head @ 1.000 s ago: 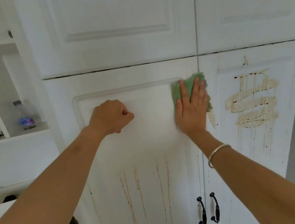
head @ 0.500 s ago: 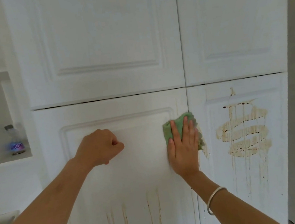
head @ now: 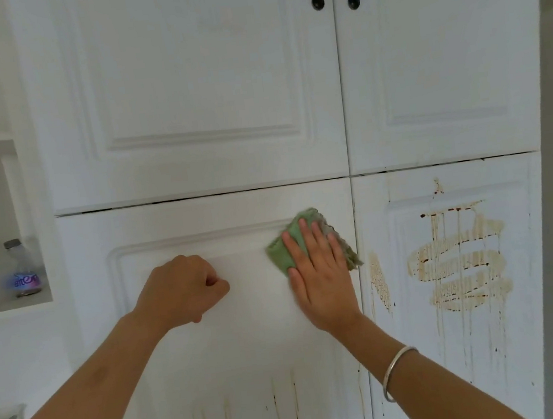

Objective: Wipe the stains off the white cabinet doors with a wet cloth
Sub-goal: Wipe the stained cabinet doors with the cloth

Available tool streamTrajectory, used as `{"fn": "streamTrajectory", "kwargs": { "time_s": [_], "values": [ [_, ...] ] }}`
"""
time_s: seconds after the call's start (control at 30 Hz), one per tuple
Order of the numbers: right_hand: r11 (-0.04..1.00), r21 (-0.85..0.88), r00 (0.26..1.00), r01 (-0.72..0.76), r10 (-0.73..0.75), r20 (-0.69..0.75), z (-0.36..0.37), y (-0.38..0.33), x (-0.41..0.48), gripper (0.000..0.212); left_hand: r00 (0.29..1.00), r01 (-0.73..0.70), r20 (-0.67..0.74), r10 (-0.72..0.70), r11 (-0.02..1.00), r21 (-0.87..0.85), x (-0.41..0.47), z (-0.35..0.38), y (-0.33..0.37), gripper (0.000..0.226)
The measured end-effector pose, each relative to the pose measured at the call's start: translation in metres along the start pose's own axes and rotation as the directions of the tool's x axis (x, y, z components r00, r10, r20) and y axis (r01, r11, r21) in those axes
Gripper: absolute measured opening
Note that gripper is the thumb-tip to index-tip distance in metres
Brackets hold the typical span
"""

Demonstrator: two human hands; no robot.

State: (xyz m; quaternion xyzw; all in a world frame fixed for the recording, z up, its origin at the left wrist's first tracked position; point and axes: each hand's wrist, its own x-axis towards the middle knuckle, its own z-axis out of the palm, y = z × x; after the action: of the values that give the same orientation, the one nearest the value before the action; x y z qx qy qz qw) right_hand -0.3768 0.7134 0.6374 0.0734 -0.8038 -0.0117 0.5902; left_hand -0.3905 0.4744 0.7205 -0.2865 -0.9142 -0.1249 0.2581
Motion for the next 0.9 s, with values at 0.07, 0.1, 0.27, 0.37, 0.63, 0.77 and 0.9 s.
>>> {"fn": "streamTrajectory", "kwargs": {
  "time_s": [0.07, 0.1, 0.27, 0.37, 0.63, 0.77, 0.9],
  "values": [
    [1.0, -0.007, 1.0, 0.005, -0.005, 0.001, -0.003, 0.005, 0.007, 0.055, 1.0, 0.002, -0.011, -0.002, 1.0, -0.009, -0.001, 0.0, 0.0, 0.036],
    [0.999, -0.008, 0.999, -0.035, 0.035, -0.016, -0.005, 0.006, 0.015, 0.056, 1.0, 0.0, -0.011, -0.001, 1.0, -0.01, -0.001, 0.0, 0.0, 0.036],
    [0.942, 0.005, 0.929, -0.335, 0.331, -0.169, -0.013, 0.001, 0.062, 0.054, 0.999, -0.024, -0.03, 0.024, 1.0, 0.001, -0.002, 0.002, -0.002, 0.038],
    [0.928, 0.014, 0.907, -0.373, 0.368, -0.206, -0.004, 0.0, 0.05, 0.054, 0.999, -0.035, -0.03, 0.036, 0.999, 0.009, -0.001, 0.005, -0.001, 0.039],
    [0.875, 0.069, 0.877, -0.479, 0.48, -0.012, 0.04, -0.019, -0.117, 0.055, 0.999, -0.03, -0.04, 0.03, 1.0, 0.004, 0.0, 0.004, -0.004, 0.039],
    [0.889, 0.046, 0.889, -0.456, 0.452, 0.073, 0.033, -0.018, -0.127, 0.054, 0.999, -0.024, -0.045, 0.024, 1.0, -0.002, 0.0, 0.003, -0.003, 0.038],
    [0.919, 0.038, 0.92, -0.391, 0.391, 0.022, 0.015, -0.004, -0.062, 0.056, 0.999, -0.02, -0.045, 0.019, 1.0, -0.003, -0.001, 0.003, -0.001, 0.037]
  ]
}}
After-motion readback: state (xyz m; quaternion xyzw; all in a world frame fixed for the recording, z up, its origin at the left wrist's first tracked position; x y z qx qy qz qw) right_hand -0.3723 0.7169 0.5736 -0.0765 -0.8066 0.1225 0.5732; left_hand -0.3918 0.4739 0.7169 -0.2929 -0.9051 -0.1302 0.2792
